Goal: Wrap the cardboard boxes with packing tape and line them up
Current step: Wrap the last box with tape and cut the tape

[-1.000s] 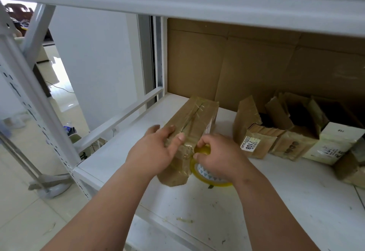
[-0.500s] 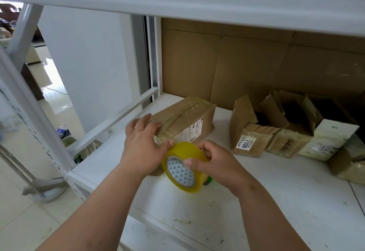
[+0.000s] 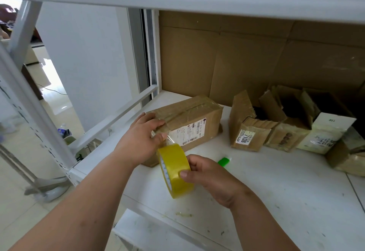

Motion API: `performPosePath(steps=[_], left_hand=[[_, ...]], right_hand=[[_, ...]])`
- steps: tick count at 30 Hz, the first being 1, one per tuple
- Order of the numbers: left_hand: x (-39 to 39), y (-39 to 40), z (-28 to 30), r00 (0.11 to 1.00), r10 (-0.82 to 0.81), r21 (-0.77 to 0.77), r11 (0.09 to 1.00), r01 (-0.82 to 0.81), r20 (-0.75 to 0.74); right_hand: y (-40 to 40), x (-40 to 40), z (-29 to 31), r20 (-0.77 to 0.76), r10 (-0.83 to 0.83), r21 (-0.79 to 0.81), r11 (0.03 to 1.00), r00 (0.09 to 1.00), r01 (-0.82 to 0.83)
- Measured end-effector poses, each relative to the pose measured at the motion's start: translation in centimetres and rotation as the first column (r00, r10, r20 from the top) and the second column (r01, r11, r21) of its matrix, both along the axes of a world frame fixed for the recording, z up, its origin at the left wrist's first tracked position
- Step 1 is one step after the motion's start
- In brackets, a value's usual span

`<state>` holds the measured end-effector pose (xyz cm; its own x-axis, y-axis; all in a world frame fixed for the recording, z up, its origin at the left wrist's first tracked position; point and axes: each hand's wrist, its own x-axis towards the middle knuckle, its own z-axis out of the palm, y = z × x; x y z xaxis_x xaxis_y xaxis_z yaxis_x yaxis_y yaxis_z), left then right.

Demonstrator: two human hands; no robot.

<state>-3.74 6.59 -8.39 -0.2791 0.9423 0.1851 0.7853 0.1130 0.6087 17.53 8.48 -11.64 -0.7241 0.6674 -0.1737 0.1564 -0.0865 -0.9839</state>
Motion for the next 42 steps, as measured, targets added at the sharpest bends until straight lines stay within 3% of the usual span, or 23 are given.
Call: performPosePath(steps=[9,14,17,19,21,25,29,39,42], left_hand=[[0.1,0.0,0.4,1.000,-0.024,-0.052,0.998,0.025,0.016],[1.2,-0.7,0.2,0.994,0.107,-0.039,0.993,-0.109,-0.027],[1.8,-1.7,-0.1,0.987,0.136,0.038,0.989,-0.139,0.087],[2.5,-2.5,-0.2,0.941,0.141,0.103,0.978,-0.180,0.309],[3.6,-3.6,-0.4,0.817,0.173,0.118,0.952,-0.282,0.550],[4.8,-5.1,-1.4,0.565,0.216,-0.042,0.952,-0.304,0.797],[5.2,-5.7,-2.0,0.489,0.201,-0.094,0.968,-0.235,0.849],[5.8,-5.3,-2.3,0.495,0.251,-0.101,0.946,-0.309,0.832],[5.9,-5.3,-2.7,0.442,0.242,-0.111,0.947,-0.301,0.864]], right_hand=[[-1.3,0.7,-0.2,-0.013,-0.010,0.013,1.000,1.000,0.010],[-1.7,0.4,0.0,-0.027,-0.063,0.020,0.998,0.998,0.064],[-1.8,0.6,0.1,-0.023,-0.083,0.022,0.996,0.996,0.084],[-1.9,0.7,0.1,-0.021,-0.103,0.023,0.994,0.994,0.103],[-2.0,0.7,0.2,-0.020,-0.105,0.031,0.994,0.994,0.105],[-1.9,1.0,0.3,-0.002,-0.089,0.047,0.995,0.996,0.089],[-1.7,1.4,0.1,0.023,-0.059,0.054,0.997,0.998,0.058],[-1.3,1.5,-0.1,0.025,0.005,0.062,0.998,1.000,-0.007],[-1.1,1.5,0.0,0.028,0.015,0.067,0.998,0.999,-0.017]])
